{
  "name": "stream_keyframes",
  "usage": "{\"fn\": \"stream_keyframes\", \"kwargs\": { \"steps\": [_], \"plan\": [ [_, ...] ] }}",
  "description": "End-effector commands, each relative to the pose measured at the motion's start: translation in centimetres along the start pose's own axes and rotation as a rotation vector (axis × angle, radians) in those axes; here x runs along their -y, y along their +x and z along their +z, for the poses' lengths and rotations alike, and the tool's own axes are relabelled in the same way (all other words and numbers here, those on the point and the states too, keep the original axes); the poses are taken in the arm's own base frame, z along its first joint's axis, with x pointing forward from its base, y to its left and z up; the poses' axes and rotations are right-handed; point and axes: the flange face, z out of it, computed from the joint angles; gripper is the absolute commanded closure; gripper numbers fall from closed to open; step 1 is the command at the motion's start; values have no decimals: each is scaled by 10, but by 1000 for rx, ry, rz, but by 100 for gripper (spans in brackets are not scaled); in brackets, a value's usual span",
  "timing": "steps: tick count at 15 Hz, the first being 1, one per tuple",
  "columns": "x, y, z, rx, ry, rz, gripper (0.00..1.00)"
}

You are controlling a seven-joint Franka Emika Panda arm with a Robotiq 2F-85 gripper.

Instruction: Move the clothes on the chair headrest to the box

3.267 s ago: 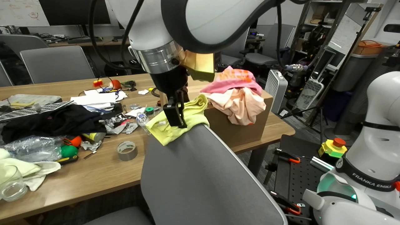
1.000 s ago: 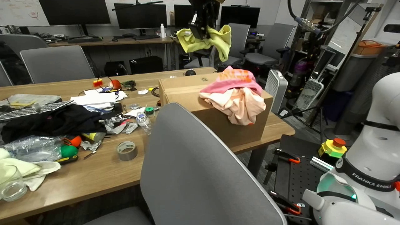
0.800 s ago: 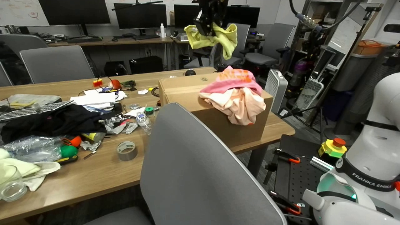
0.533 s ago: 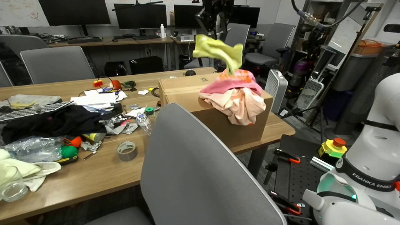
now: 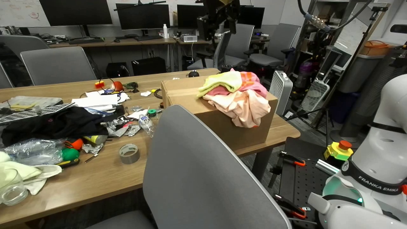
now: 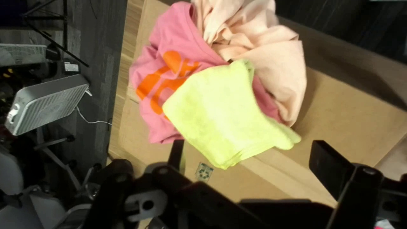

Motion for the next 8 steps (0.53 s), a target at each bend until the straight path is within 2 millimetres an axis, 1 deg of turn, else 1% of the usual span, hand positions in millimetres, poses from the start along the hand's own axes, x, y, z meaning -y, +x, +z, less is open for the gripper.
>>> {"fn": "stream_keyframes", "kwargs": {
  "steps": [1,3,5,7,8],
  "plan": [
    [28,-44,0,36,91,-174,0],
    [43,-70,4,63,135,-272,0],
    [51,-97,5,88,178,-371,0],
    [51,-121,6,99,223,-467,0],
    [48,-133,5,90,256,-503,0]
  ]
}}
